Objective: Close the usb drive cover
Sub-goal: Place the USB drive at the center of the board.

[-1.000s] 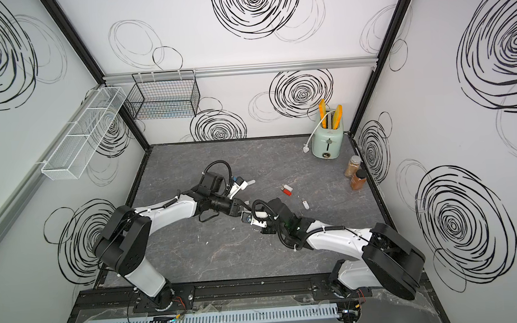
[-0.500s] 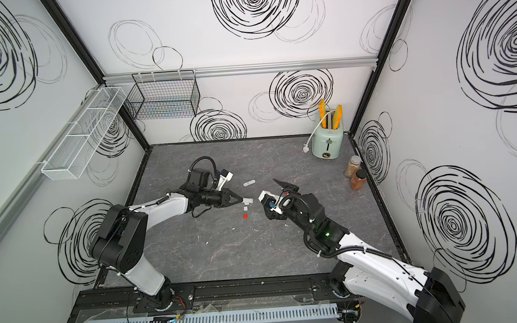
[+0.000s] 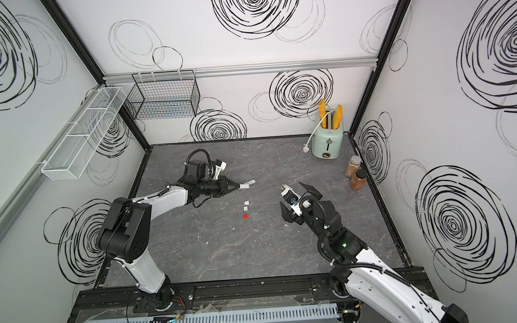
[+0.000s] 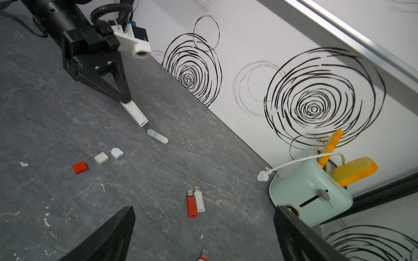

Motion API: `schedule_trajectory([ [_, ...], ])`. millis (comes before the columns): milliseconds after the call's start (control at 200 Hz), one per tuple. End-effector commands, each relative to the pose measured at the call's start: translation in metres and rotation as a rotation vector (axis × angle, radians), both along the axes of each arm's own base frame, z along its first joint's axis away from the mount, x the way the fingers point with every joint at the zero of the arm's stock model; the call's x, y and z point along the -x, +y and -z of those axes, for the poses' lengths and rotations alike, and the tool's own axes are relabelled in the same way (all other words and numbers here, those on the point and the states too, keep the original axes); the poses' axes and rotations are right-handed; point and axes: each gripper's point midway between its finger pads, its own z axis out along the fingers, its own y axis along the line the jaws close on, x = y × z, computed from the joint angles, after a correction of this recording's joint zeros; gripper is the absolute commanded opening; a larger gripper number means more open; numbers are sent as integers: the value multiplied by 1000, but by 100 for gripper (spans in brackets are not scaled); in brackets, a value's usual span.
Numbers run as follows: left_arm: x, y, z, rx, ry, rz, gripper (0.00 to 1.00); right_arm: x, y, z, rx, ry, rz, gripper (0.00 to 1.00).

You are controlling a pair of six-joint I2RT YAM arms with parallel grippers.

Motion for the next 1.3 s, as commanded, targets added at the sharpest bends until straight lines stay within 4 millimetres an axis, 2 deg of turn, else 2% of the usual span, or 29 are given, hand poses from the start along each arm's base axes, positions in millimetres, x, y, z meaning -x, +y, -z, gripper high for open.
schedule_trajectory([
  [0, -19, -8, -8, 61, 13, -49, 0, 1, -11, 0, -82, -31, 53, 99],
  [145, -15, -17, 2, 98, 53, -58, 0, 7, -16, -6, -138, -102, 52, 99],
  [440, -8, -33, 27, 57, 105, -41, 0, 10, -16, -8, -156, -134, 35, 99],
  [755, -14, -27, 55, 18, 162, -66, 0, 11, -15, -11, -157, -149, 23, 99],
  [1146, -22, -26, 78, -21, 206, -52, 0, 10, -16, -9, -155, -148, 26, 99],
  [1226, -23, -25, 83, -28, 217, -49, 2, 11, -15, -9, -154, -149, 19, 99],
  [1241, -23, -25, 83, -31, 216, -50, 7, 11, -15, -9, -153, -146, 20, 99],
  [1291, -21, -25, 83, -33, 211, -47, 12, 11, -16, -8, -151, -143, 26, 99],
])
